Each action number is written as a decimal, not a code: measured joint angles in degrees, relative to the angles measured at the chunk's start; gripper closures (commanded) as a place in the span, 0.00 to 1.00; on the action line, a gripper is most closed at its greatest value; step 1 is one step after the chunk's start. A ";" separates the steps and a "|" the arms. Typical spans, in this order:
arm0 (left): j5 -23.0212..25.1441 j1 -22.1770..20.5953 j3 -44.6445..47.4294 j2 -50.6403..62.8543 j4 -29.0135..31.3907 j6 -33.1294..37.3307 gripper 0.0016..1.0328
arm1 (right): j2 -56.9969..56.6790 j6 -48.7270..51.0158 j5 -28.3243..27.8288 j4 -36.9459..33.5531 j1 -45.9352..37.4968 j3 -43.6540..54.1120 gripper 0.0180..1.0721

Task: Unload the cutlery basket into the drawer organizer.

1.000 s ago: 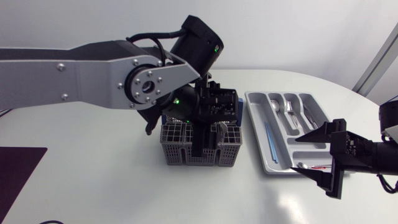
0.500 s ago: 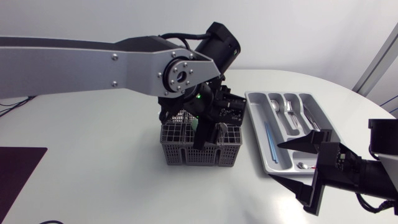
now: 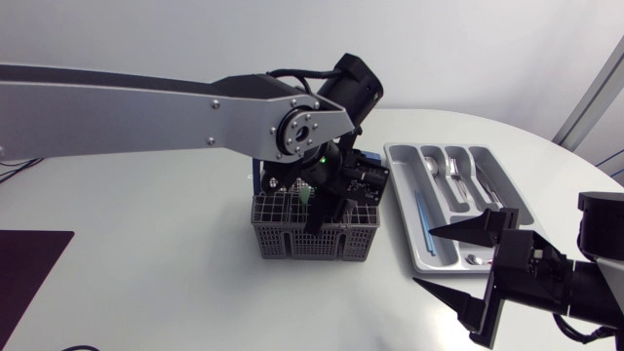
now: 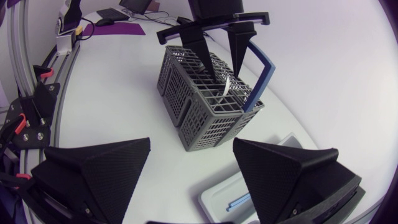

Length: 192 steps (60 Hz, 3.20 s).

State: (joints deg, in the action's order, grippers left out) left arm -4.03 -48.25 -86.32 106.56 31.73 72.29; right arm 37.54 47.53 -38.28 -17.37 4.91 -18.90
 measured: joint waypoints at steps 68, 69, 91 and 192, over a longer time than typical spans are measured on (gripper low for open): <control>-3.78 -0.55 3.15 0.33 -6.84 2.97 0.97 | -4.94 -1.31 1.73 -0.55 2.14 1.77 0.09; -3.80 -0.59 3.15 0.31 -6.84 2.97 0.97 | -5.03 -1.31 1.84 -0.66 2.27 1.77 0.09; -5.60 -1.36 5.95 -4.92 -7.43 2.97 0.97 | -8.22 -3.10 5.66 -2.19 6.99 1.77 0.09; 8.39 -6.01 -12.09 -6.27 17.59 -65.37 0.97 | -8.83 -16.04 41.48 17.57 30.58 2.16 0.28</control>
State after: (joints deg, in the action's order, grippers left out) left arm 4.36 -54.26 -98.41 100.29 49.32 6.92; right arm 28.71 31.48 3.20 0.21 35.48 -16.73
